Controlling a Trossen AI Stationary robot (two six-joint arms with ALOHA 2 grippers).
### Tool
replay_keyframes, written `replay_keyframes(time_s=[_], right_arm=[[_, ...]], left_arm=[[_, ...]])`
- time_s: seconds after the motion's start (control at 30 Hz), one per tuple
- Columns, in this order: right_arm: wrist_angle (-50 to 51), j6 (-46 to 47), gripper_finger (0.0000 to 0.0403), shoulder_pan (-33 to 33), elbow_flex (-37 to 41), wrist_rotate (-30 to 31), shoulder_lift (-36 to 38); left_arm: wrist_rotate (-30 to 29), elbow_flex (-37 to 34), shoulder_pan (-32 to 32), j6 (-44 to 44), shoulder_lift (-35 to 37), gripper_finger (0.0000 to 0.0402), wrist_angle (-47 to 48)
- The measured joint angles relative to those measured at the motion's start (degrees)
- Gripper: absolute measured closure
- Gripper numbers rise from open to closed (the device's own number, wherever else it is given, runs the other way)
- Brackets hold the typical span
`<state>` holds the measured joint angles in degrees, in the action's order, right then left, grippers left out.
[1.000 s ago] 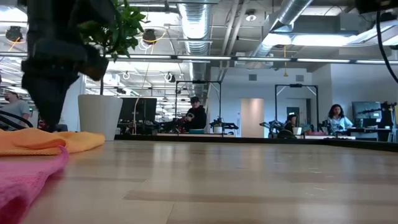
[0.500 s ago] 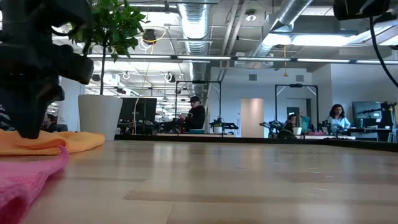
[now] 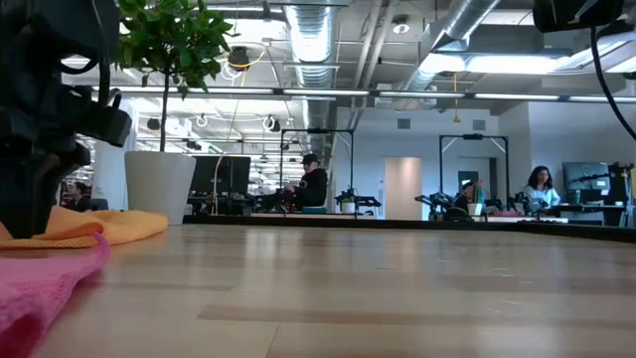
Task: Fold microfiber towels
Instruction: Fold the orange cloth
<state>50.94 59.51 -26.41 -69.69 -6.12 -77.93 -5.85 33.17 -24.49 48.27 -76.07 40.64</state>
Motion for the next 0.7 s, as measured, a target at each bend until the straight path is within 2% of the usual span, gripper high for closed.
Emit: replay_keyframes(time_s=[0.17,0.4,0.7], right_arm=[[0.0,0.0,0.0159,0.0,0.0,-0.01,0.0],[0.0,0.0,0.0159,0.0,0.0,-0.01,-0.02],[0.0,-0.02,0.0159,0.3,0.0,0.01,-0.04]], left_arm=[[-0.89,-0.04,0.0,0.78,0.0,0.0288,-0.17],[0.12,-0.04,0.0,0.1,0.0,0.0392,-2.36],[-0.16,6.13,3.21,-9.13,0.0,0.0401,-4.16]])
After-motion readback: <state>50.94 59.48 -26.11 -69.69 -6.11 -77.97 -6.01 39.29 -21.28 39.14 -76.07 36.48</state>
